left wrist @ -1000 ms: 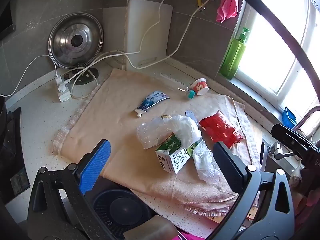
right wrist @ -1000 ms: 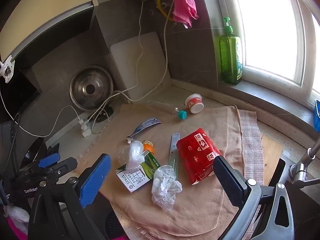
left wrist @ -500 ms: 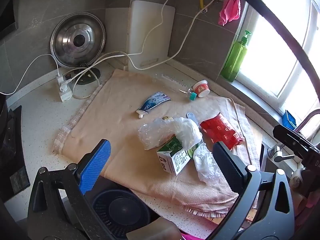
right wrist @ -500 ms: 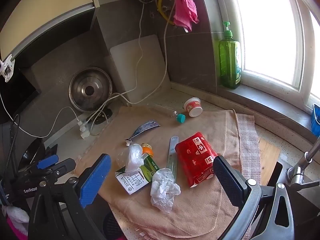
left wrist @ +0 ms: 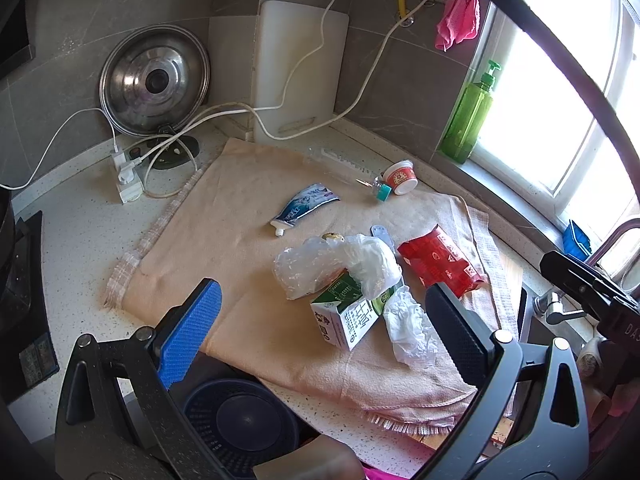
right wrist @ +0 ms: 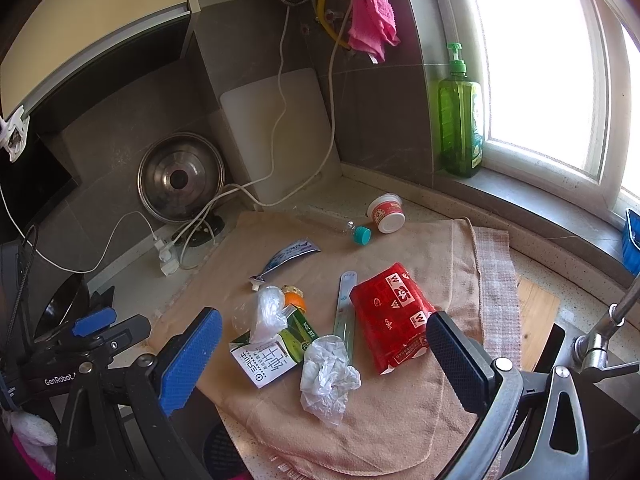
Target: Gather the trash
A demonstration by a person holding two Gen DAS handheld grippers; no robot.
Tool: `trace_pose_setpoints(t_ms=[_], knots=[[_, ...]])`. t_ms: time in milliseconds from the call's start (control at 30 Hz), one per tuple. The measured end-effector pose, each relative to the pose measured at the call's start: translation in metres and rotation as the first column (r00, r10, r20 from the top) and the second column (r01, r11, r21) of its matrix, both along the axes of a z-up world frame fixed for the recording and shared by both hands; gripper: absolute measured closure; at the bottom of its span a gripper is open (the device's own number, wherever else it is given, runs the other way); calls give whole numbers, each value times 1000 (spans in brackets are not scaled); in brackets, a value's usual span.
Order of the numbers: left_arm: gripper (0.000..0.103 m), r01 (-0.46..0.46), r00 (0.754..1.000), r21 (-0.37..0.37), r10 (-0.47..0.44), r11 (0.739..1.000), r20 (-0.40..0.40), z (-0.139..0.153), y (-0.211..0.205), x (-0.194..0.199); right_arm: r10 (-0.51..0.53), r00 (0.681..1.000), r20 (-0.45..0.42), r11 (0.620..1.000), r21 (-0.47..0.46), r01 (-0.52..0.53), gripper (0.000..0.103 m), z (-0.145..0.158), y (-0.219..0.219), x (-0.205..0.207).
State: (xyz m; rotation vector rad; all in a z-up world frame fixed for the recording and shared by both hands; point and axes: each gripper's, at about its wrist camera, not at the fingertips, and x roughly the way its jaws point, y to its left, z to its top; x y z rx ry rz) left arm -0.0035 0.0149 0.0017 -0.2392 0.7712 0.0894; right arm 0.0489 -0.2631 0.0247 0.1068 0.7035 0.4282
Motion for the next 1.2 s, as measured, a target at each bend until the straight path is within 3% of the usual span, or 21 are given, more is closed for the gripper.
trace_pose_setpoints(t_ms=[1200], knots=[[0,-6,1000,-5,6,1000,-4,-5,-1,-1,-2,999,-44,1000,-4,2,0,-16,-1,7]])
